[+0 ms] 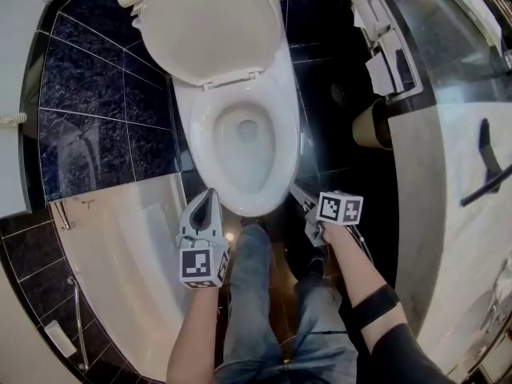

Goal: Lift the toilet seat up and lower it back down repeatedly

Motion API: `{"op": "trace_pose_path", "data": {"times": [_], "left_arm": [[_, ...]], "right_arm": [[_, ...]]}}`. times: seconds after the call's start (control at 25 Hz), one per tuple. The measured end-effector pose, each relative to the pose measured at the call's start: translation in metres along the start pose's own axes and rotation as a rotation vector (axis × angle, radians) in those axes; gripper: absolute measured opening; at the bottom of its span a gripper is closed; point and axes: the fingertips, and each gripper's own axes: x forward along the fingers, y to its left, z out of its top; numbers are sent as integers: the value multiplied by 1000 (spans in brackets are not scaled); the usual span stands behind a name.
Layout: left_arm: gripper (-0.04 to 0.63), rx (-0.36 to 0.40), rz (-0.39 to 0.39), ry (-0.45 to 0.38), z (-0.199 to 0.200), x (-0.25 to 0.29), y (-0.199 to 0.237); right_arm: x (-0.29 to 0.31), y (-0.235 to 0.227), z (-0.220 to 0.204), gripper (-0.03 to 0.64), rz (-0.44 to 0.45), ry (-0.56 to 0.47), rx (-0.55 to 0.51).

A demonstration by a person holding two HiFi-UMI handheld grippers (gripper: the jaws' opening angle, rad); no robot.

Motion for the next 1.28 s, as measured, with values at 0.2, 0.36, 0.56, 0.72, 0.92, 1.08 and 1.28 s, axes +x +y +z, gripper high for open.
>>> {"op": "trace_pose_path", "data": {"times": [0.2,0.36,0.56,0.72,0.92,1.08,1.28], "left_arm": [[-9,5,-1,26,-20,14,14],[-9,-1,-3,38,-26,24,18],[-9,-12,0,43,-32,33,23],[-9,-26,-2,64,-39,37,28],[-9,-42,-2,71,-47,42,29],[-9,-52,-3,83,-48,41,30],[-9,-49,0,86,-51,38,28]], "right_arm": [[28,-18,2,207,6,-2,45],[44,-29,-1,207,2,6,103],[60,-37,-4,207,-30,27,156],[61,-40,-5,147,-83,28,180],[61,-39,-4,143,-80,47,195],[60,-39,-4,140,-92,41,212],[58,-38,-3,140,-100,49,220]]}}
